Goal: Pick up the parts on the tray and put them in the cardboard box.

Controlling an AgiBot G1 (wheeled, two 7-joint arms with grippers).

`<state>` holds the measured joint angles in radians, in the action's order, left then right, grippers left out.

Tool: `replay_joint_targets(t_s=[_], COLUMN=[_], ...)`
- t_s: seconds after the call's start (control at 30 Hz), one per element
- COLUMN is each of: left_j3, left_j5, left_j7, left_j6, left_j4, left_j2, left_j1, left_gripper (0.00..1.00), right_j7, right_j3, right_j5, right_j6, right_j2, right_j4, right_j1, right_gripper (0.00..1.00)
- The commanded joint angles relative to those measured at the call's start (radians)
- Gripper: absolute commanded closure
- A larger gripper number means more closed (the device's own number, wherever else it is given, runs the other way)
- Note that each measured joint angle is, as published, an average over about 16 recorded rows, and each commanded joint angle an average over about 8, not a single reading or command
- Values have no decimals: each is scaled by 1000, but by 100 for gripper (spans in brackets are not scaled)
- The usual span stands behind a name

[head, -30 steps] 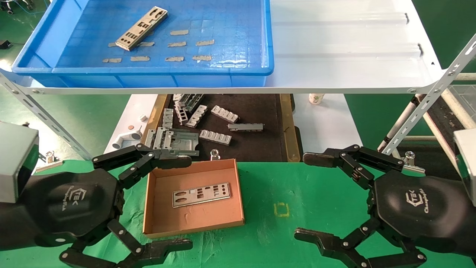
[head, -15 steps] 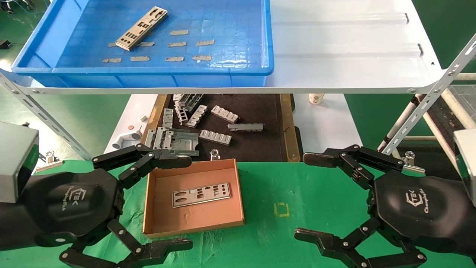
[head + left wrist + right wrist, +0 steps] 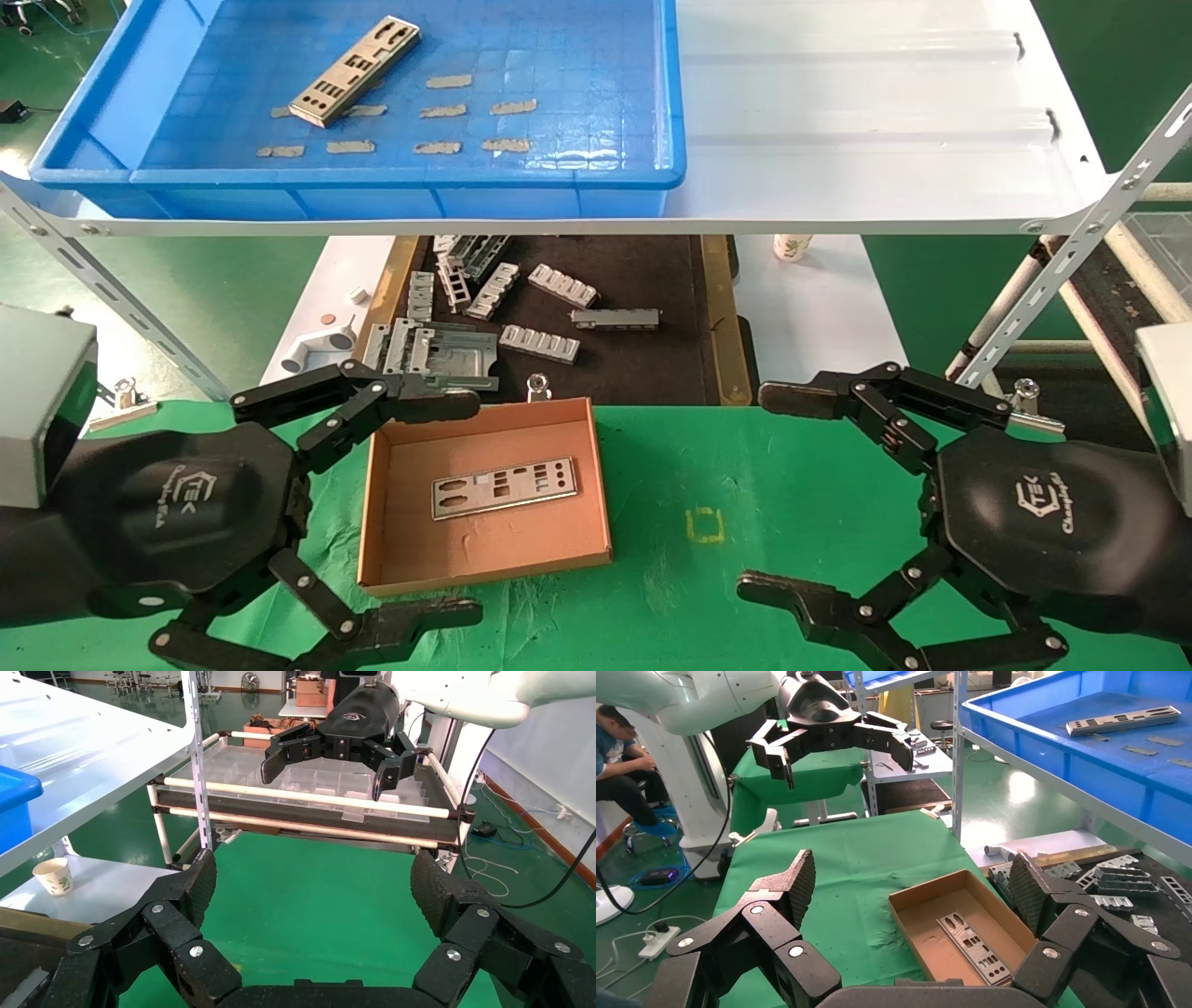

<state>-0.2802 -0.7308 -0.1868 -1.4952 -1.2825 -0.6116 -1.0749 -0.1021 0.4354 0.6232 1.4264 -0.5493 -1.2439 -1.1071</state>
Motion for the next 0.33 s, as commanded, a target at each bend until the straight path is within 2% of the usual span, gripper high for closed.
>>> replay_joint_targets(t_s=[0.03,0.33], left_j3=[0,0], left_j5=[0,0], left_j7=[0,0], left_j6=[0,0], left_j4=[0,0], left_j2=[0,0], left_j1=[0,0], left_gripper=[0,0], right_j7=[0,0], right_j3=[0,0], right_j5=[0,0], right_j6=[0,0], right_j2=[0,0], right_j4=[0,0], right_j1=[0,0], right_gripper=[0,0])
